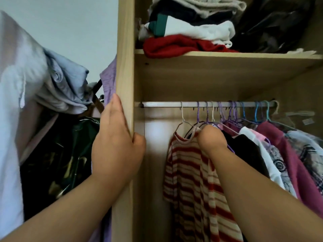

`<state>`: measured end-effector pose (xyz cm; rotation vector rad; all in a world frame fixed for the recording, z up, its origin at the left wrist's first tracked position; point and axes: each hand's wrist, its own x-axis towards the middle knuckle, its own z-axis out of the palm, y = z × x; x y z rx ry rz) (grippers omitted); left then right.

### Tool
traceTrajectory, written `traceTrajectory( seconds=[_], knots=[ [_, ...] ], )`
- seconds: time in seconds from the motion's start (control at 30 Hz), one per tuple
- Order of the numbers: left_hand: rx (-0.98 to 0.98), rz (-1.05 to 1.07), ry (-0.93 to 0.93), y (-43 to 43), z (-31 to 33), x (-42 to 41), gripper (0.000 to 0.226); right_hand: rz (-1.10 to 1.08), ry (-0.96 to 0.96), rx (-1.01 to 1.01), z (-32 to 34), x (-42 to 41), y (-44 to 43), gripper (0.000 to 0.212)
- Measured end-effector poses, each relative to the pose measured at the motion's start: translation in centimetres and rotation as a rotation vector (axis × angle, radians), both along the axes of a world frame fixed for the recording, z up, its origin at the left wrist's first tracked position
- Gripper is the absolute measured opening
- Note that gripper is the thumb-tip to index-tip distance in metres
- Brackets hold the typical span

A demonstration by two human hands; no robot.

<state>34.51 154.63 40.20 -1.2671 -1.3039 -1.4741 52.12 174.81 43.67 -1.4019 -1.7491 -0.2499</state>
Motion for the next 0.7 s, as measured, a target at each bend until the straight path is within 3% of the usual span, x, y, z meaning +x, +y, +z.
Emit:
traceTrajectory(
  seconds=[0.47,0.7],
  knots=[
    [-0.061,0.048,-0.003,-0.9,-0.1,0.9,0.085,-0.014,0.13,0.23,1.0,5.2,-5.2,0.02],
    [-0.138,0.183,0.372,-1.2,-0.2,2.9,0.077,0.038,0.141,0.276,-2.3,12.8,-10.6,0.024]
  ],
)
